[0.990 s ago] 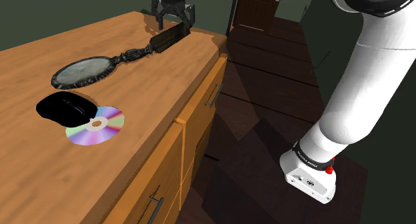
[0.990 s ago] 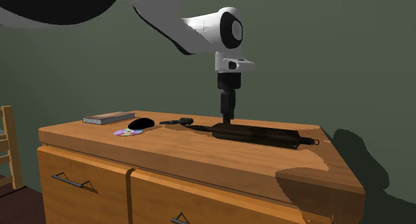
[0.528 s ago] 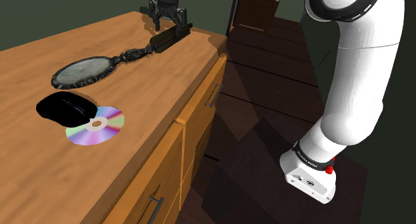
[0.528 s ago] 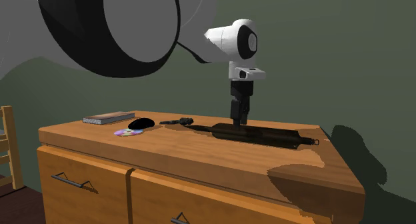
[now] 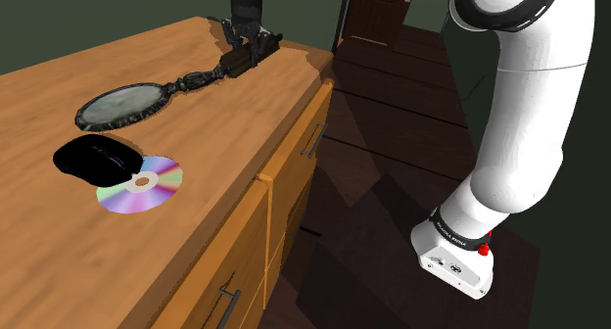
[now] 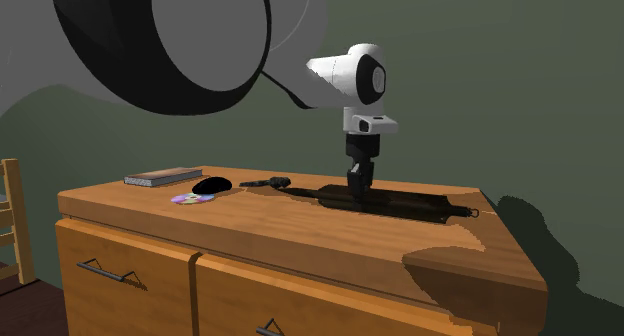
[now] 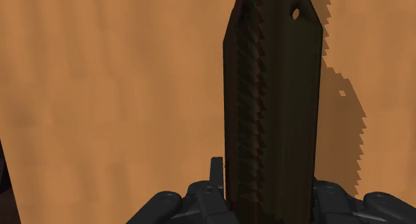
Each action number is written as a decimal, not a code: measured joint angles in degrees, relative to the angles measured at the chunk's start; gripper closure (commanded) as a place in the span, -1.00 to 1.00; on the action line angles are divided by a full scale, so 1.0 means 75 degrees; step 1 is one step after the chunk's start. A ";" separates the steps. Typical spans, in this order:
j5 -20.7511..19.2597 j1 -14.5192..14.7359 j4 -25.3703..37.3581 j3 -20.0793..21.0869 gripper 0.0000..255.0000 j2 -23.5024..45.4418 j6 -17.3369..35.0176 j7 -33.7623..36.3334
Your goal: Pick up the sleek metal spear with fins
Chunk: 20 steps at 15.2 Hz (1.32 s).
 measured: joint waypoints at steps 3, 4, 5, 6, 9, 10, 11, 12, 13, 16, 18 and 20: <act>0.0000 -0.0001 -0.0006 0.0000 1.00 -0.0004 0.0005 0.0001; 0.0000 -0.0001 -0.0008 0.0000 1.00 -0.0005 0.0005 0.0001; -0.0001 -0.0001 -0.0007 0.0000 1.00 -0.0005 0.0004 0.0002; -0.0001 -0.0001 -0.0006 0.0000 1.00 -0.0004 0.0004 0.0002; 0.0003 0.0004 0.0041 0.0003 1.00 -0.0006 -0.0048 -0.0001; 0.0004 0.0009 0.0114 0.0003 1.00 0.0000 -0.0114 -0.0011; 0.0004 0.0023 0.0211 0.0005 1.00 0.0002 -0.0209 -0.0009; 0.0010 0.0023 0.0256 0.0009 1.00 -0.0013 -0.0266 -0.0015; -0.0003 0.0052 0.0445 0.0006 1.00 0.0031 -0.0410 -0.0022; -0.0019 0.0116 0.0843 0.0011 1.00 0.0083 -0.0753 -0.0023; -0.0034 0.0164 0.1112 0.0013 1.00 0.0125 -0.0978 -0.0022; -0.0061 0.0220 0.1422 0.0009 1.00 0.0202 -0.1213 -0.0028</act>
